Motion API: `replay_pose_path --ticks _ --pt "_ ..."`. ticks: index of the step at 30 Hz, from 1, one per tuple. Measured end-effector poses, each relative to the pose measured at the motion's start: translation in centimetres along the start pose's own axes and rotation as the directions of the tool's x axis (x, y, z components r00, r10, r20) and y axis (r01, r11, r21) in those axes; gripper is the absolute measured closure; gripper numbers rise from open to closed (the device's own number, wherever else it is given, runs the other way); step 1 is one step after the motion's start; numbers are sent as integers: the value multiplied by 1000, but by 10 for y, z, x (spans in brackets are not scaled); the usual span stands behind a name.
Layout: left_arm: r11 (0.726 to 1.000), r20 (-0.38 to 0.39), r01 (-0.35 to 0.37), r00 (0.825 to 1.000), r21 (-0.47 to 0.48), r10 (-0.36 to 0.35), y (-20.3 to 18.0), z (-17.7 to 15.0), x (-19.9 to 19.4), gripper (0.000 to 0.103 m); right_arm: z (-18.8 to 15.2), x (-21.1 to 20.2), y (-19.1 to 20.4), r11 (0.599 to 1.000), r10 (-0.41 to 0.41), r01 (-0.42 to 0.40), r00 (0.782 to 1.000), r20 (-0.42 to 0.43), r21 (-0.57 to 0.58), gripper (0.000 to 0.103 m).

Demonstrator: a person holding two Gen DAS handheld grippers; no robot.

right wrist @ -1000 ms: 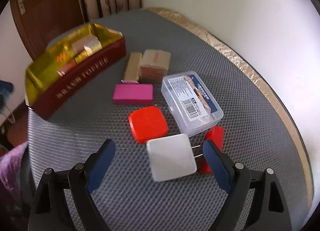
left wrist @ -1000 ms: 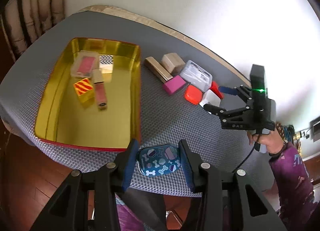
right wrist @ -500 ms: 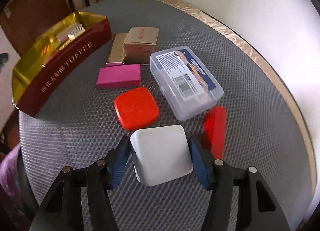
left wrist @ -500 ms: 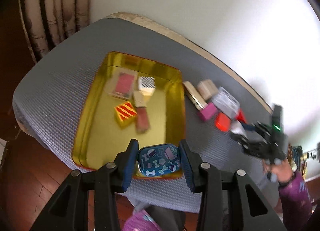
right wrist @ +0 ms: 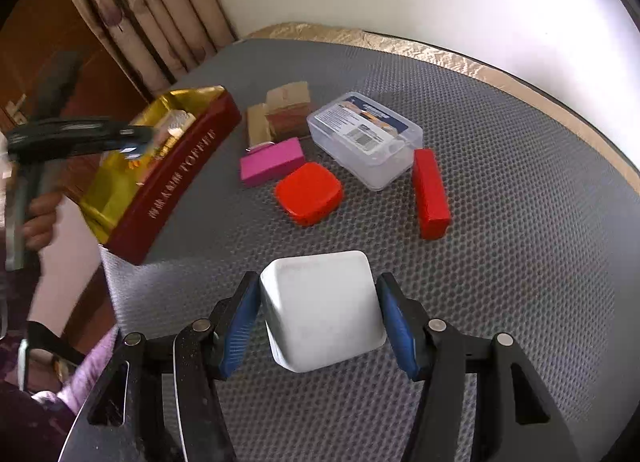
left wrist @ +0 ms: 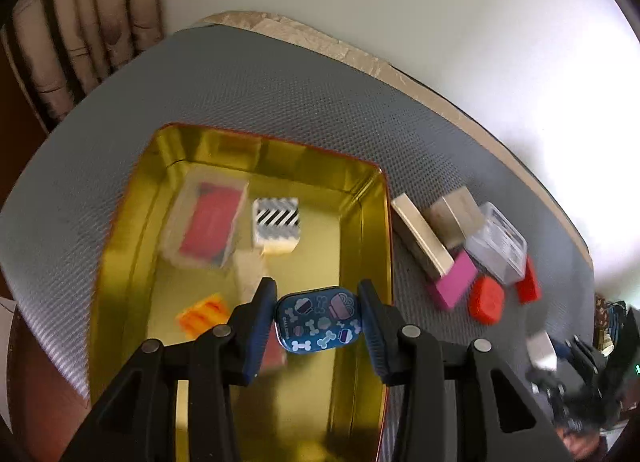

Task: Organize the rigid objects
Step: 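Carry blue tin toward gold tin with left tool while right grasps white cube, then release blue tin into gold tin with left tool while right drops white cube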

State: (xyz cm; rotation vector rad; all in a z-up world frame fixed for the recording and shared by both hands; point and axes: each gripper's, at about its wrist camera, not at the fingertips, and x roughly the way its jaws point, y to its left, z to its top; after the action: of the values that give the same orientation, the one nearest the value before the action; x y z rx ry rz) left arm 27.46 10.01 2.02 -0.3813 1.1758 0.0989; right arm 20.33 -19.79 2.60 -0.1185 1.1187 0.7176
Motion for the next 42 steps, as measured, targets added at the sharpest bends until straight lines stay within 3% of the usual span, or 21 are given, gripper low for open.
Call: replay_pose_path --ticks 7,9,11,12,13,15,18,20,23,28,32,38,42 --pt "1000 -71 9 997 -20 -10 4 15 29 58 6 -9 14 999 42 -43 999 33 11 47" --pt "1000 -49 -7 999 -13 6 7 12 16 58 13 -14 23 998 68 -68 996 51 11 47" --pt "999 57 -25 998 -35 27 15 2 -15 58 21 -21 37 996 84 -84 994 75 -11 47" --pt "997 134 -40 990 -60 48 24 -10 -37 56 25 -24 46 995 101 -99 991 85 -23 47" --pt "994 221 -59 972 -91 78 35 -23 -60 48 31 -28 57 992 119 -116 988 96 -41 47" --pt "983 314 -121 936 -137 158 52 -45 -91 37 43 -31 84 985 155 -146 982 108 -88 47" --pt "956 381 -222 881 -191 280 81 -86 -126 36 64 -18 130 967 212 -196 973 90 -163 47" --pt "941 384 -245 866 -234 322 97 -108 -136 36 75 -3 157 956 229 -212 971 65 -201 47" --pt "936 365 -227 875 -268 317 118 -126 -138 36 91 32 193 943 252 -244 968 6 -228 47" --pt "943 333 -168 906 -289 263 135 -131 -128 36 129 99 226 961 208 -219 975 -81 -168 47" --pt "949 339 -176 904 -260 260 136 -132 -130 36 152 131 228 969 236 -241 967 -99 -49 47" --pt "959 361 -166 900 -231 243 131 -133 -137 36 163 163 230 983 181 -181 978 -100 10 47" --pt "960 344 -154 911 -233 230 133 -133 -133 36 166 171 232 988 155 -153 985 -81 30 47"
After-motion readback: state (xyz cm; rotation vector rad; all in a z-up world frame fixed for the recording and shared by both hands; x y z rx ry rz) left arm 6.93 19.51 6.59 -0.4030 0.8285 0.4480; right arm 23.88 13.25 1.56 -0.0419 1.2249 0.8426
